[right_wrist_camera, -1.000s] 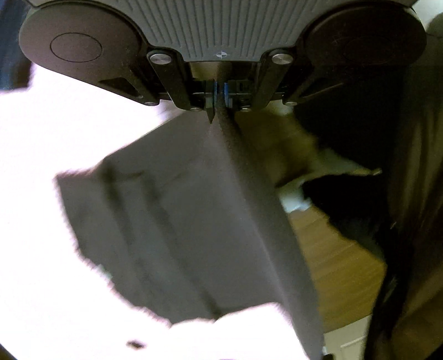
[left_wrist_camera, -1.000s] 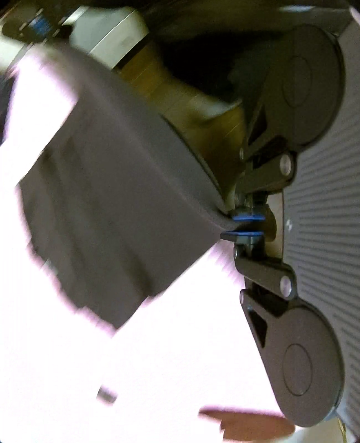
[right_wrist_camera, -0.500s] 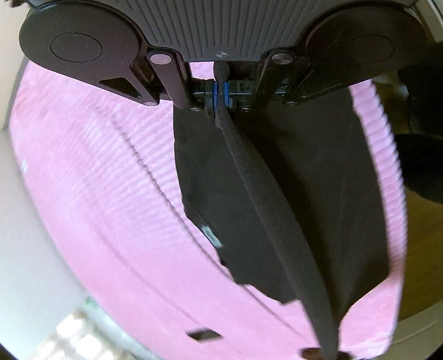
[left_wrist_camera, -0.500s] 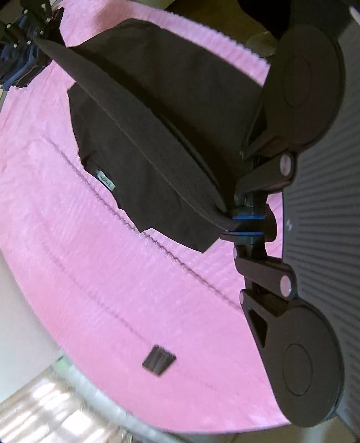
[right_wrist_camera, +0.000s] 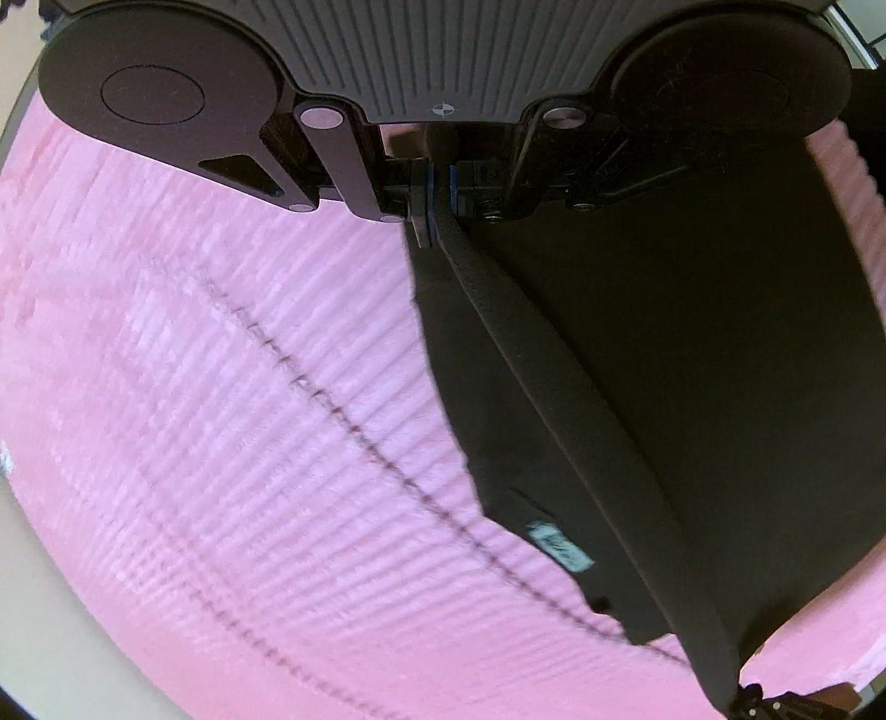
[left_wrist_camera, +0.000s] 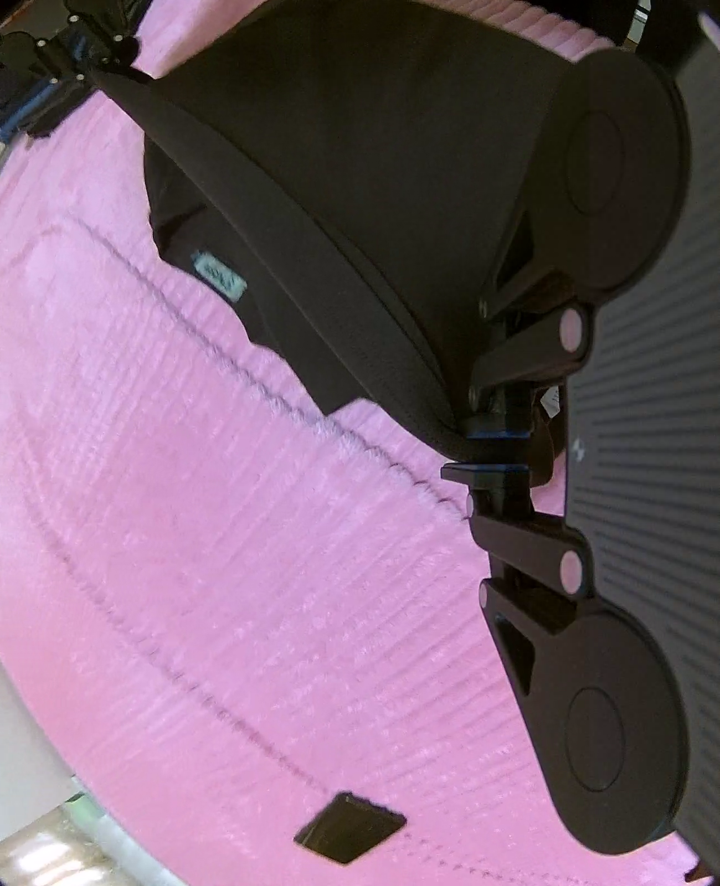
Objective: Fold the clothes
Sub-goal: 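Lift the hem with both grippers and fold it over toward the collar, then open both grippers and release the folded black shirt onto the bed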
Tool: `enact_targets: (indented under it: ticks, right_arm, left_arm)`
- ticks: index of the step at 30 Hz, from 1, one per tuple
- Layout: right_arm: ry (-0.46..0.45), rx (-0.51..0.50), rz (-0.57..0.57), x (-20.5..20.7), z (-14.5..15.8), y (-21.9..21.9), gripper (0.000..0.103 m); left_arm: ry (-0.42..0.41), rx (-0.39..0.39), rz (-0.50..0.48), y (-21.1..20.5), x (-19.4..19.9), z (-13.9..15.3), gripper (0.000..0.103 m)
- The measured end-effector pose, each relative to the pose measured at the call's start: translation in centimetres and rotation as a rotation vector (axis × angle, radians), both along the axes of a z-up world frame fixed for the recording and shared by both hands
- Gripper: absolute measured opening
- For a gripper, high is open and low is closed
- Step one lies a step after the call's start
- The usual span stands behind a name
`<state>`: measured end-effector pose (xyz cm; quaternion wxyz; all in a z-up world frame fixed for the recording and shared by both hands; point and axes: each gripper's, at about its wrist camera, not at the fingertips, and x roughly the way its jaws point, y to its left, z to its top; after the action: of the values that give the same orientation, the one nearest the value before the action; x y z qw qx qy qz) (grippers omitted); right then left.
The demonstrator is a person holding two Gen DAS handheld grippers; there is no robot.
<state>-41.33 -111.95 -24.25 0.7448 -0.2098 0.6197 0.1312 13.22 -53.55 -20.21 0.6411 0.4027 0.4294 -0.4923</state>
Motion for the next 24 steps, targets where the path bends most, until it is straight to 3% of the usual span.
enact_targets:
  ticks: [9,11,12,13,14,15,19,24]
  right_arm:
    - [0.022,0.122,-0.076,4.3,-4.6,-3.3,0.003]
    - [0.015,0.159,-0.13,4.5,-5.0,-4.3,0.005]
    - [-0.003,0.165,-0.164,4.6,-5.0,-4.8,0.024]
    - [-0.044,0.157,-0.209,4.5,-4.7,-5.4,0.06]
    - [-0.092,0.148,-0.259,4.3,-4.2,-6.0,0.072]
    - [-0.143,0.155,-0.315,4.1,-3.5,-6.8,0.078]
    - [-0.268,0.191,-0.526,2.8,-0.7,-9.8,0.078]
    - [-0.255,0.351,-0.582,0.9,-0.1,-8.1,0.078]
  left_arm:
    - [0.02,0.116,0.054,-1.7,2.2,-5.8,0.008]
    - [0.022,0.119,0.082,-1.9,2.7,-6.2,0.014]
    - [0.016,0.117,0.101,-1.9,2.9,-6.1,0.016]
    - [0.008,0.114,0.124,-1.9,3.2,-5.9,0.021]
    - [-0.008,0.105,0.155,-1.8,3.6,-5.6,0.023]
    - [-0.026,0.097,0.19,-1.6,4.1,-5.2,0.023]
    - [-0.095,0.071,0.359,0.1,6.6,-3.2,0.022]
    - [-0.068,0.016,0.385,1.3,5.4,-1.5,0.022]
